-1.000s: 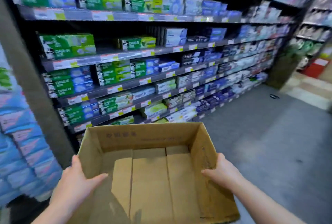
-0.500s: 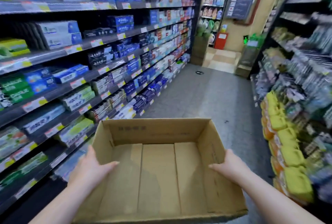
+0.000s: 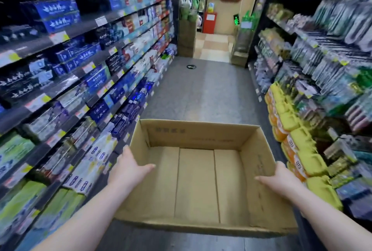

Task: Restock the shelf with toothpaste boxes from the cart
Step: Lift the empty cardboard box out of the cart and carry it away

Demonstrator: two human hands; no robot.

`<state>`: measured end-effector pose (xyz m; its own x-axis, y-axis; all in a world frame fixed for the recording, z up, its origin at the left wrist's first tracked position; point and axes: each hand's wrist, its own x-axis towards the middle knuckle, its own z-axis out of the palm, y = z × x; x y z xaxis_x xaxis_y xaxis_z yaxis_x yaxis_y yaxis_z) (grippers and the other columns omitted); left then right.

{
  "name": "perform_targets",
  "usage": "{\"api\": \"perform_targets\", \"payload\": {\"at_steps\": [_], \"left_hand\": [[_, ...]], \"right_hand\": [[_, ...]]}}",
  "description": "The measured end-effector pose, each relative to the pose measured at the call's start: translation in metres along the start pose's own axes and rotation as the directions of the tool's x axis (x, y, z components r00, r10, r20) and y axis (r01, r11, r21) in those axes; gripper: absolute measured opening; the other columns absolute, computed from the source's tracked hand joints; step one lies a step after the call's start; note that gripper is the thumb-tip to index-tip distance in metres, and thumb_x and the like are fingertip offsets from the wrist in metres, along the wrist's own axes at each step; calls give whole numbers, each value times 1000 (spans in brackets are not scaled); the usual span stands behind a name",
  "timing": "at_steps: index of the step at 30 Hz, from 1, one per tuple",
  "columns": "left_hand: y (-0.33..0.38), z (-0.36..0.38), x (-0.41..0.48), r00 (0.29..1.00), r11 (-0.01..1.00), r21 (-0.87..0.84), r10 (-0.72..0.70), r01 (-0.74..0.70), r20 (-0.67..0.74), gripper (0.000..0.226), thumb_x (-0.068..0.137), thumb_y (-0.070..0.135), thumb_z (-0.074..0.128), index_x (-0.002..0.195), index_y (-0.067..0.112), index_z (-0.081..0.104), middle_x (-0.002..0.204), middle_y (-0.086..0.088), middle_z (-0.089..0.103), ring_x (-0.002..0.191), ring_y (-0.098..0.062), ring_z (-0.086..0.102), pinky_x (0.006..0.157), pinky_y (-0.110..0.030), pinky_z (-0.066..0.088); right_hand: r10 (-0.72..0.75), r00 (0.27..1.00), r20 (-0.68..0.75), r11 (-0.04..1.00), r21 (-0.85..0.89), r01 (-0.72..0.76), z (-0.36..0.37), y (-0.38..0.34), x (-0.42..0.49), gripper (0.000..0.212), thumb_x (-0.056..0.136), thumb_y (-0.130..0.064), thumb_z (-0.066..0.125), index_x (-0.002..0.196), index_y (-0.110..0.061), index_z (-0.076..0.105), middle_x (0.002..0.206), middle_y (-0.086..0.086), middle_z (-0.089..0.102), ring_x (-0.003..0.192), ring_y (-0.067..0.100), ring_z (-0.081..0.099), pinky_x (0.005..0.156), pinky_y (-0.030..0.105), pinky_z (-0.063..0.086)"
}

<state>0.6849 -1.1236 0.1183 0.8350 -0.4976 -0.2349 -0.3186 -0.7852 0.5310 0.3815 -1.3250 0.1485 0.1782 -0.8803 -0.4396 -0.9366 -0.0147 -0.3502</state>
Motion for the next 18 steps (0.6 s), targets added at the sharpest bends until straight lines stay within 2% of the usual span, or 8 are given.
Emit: {"api": "perform_targets", "payload": {"at_steps": [8, 14, 18], "left_hand": [[113, 51, 140, 999, 999, 35, 20, -21, 40, 92, 67, 51, 73, 138, 14, 28, 134, -9, 50, 120, -30, 52, 94, -43, 46], [208, 84, 240, 1000, 999, 43, -11, 10, 28, 96, 71, 50, 70, 144, 13, 18, 141, -11, 43, 125, -30, 48, 97, -43, 44], [258, 99, 300, 999, 999, 20, -41, 41, 21, 94, 69, 51, 72, 141, 15, 24, 138, -10, 47, 121, -31, 51, 95, -44, 46]], "right_hand": [[76, 997, 20, 996, 43, -76, -37, -29, 161, 73, 74, -42, 71, 128, -8, 34, 121, 13, 55, 107, 31, 56, 86, 36, 49], [67, 995, 74, 995, 63, -72, -93, -70, 296, 68, 78, -42, 66, 128, -12, 31, 118, 9, 55, 104, 27, 57, 82, 33, 49], [20, 998, 52, 1000, 14, -21, -133, -102, 379, 71, 77, -43, 66, 130, -11, 31, 120, 10, 55, 107, 29, 57, 83, 34, 49]]}}
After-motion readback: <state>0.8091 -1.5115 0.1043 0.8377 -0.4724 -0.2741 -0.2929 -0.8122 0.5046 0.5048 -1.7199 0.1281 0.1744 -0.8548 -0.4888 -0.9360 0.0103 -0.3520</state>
